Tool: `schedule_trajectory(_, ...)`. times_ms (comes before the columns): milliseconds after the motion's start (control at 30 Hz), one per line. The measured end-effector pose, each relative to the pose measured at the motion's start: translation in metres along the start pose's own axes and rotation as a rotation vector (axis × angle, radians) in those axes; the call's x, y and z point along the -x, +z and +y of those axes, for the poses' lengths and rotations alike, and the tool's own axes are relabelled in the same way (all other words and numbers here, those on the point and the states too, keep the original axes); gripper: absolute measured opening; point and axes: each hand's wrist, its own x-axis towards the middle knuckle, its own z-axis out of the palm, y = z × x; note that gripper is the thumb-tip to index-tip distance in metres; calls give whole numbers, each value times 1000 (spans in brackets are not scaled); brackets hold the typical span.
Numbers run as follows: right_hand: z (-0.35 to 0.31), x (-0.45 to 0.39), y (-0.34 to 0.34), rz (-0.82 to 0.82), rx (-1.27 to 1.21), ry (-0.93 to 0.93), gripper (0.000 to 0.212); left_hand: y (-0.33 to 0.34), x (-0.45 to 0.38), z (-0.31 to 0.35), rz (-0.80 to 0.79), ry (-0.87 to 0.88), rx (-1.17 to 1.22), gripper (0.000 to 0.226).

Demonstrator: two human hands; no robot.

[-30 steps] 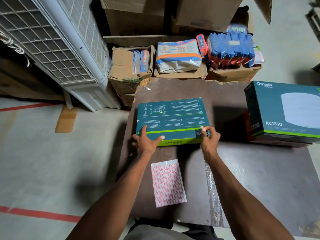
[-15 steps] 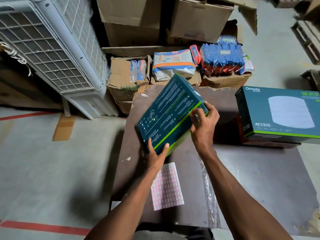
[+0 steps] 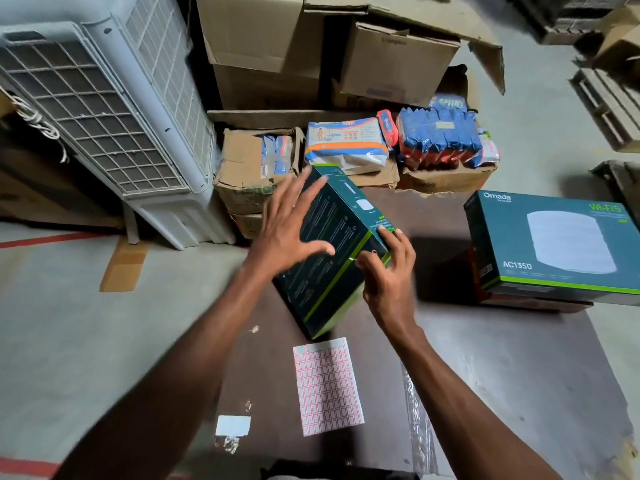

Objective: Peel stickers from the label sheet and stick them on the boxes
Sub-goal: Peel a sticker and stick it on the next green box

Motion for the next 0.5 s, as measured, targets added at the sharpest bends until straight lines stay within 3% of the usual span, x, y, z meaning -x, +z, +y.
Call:
schedule_trajectory(133,-5,2,4,29,11,-59,17,-27,-70,-9,-322,266,-336,136)
schedule_trajectory(267,-3,7,8,33,66,-103,21,-12,-101,-9,-576,340,-487,136)
schedule_trajectory(400,1,5,6,44,61,-109,17,-10,-106,-8,-590,359,-389,109)
schedule_trajectory(500,10,5,2,25,64,-101,18,-16,-105,-6,-558,386,-395,104)
